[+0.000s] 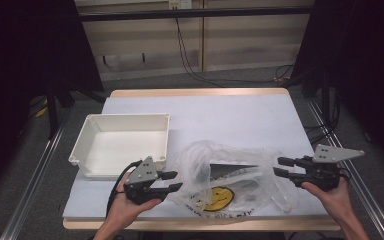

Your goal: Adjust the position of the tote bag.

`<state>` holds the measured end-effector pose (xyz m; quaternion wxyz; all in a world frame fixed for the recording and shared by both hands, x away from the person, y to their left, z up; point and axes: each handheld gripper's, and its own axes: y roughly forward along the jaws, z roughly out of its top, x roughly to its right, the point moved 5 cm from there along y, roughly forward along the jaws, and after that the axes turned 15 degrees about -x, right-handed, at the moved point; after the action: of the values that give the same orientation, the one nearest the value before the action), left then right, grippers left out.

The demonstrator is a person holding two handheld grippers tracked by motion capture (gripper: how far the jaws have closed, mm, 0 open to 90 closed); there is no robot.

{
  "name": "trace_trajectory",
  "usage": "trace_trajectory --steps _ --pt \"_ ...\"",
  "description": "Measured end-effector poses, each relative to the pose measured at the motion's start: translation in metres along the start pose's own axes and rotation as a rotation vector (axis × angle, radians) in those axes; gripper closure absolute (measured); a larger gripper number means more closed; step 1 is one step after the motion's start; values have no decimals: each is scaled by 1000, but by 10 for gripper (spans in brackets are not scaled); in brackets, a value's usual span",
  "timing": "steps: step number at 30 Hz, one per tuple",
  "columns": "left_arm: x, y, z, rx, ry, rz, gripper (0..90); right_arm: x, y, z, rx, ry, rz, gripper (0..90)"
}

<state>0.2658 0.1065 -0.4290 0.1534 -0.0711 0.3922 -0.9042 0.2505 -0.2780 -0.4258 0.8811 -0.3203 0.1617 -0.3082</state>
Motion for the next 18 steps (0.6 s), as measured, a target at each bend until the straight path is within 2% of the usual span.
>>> trace_trajectory --steps 1,2,5,9,10,11,15,16,17,18 --pt "0 4 5 -7 -2 -12 627 -3 5 3 -19 -19 4 620" --pt "-1 7 9 -14 13 -17 624 -8 14 8 -44 -44 34 653" --pt "-7 13 22 8 -3 -41 596 -12 21 12 -61 -61 54 662" --pt "-12 17 36 9 6 -68 537 -14 36 17 -90 -81 80 651" --pt "-12 20 42 -4 15 -75 501 -15 42 20 -106 -89 94 625" --pt "-12 20 42 -4 15 -75 483 -15 42 20 -106 -89 94 625" --pt "-14 35 55 -65 58 -79 472 -18 57 24 -137 -110 104 561" --pt "-16 42 60 -81 51 -88 447 -21 65 25 -151 -119 113 546" --pt "-16 42 60 -81 51 -88 434 -21 65 25 -151 -119 113 546" --pt "-17 45 62 -87 54 -77 434 -21 68 25 -158 -124 117 543"
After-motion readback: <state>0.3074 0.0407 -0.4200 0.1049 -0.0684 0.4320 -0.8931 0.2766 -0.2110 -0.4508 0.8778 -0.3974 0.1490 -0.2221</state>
